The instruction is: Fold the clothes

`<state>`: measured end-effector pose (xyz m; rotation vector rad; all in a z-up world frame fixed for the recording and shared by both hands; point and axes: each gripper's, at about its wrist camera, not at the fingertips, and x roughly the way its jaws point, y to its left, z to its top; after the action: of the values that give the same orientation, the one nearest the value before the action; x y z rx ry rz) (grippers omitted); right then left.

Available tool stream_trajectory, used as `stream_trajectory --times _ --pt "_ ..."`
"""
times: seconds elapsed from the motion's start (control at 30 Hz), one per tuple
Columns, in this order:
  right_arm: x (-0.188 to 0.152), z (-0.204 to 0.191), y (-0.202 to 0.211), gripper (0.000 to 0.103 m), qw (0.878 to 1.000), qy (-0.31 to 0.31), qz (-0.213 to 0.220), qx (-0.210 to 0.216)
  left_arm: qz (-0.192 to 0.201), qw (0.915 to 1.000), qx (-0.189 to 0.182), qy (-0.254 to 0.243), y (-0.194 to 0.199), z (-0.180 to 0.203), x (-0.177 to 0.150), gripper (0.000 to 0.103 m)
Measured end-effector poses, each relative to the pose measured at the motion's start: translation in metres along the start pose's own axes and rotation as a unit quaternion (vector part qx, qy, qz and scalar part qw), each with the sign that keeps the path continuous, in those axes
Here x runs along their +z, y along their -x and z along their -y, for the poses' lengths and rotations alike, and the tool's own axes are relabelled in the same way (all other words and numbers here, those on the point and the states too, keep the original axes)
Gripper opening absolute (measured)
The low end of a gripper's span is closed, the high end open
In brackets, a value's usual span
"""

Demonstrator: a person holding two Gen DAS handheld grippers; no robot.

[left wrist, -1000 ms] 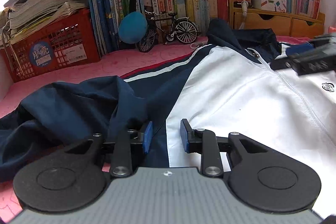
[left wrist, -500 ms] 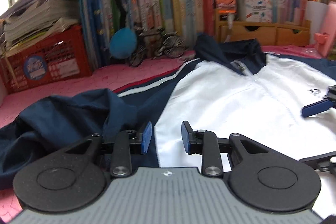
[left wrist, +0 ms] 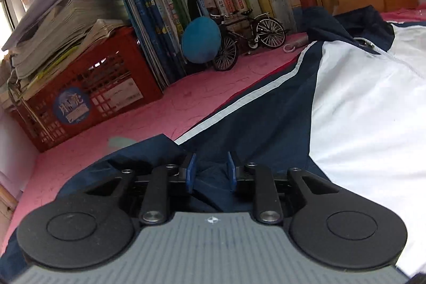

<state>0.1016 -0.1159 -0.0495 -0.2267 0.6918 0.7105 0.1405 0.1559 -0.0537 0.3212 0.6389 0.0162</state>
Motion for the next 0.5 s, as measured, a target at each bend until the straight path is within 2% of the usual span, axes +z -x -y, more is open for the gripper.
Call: stream_trajectory --times 0.5 --pt "-0.001 0.001 0.000 0.103 1.000 0.001 0.001 0.000 0.016 0.9999 0.001 0.002 -0.003 -0.014 -0.007 0.027"
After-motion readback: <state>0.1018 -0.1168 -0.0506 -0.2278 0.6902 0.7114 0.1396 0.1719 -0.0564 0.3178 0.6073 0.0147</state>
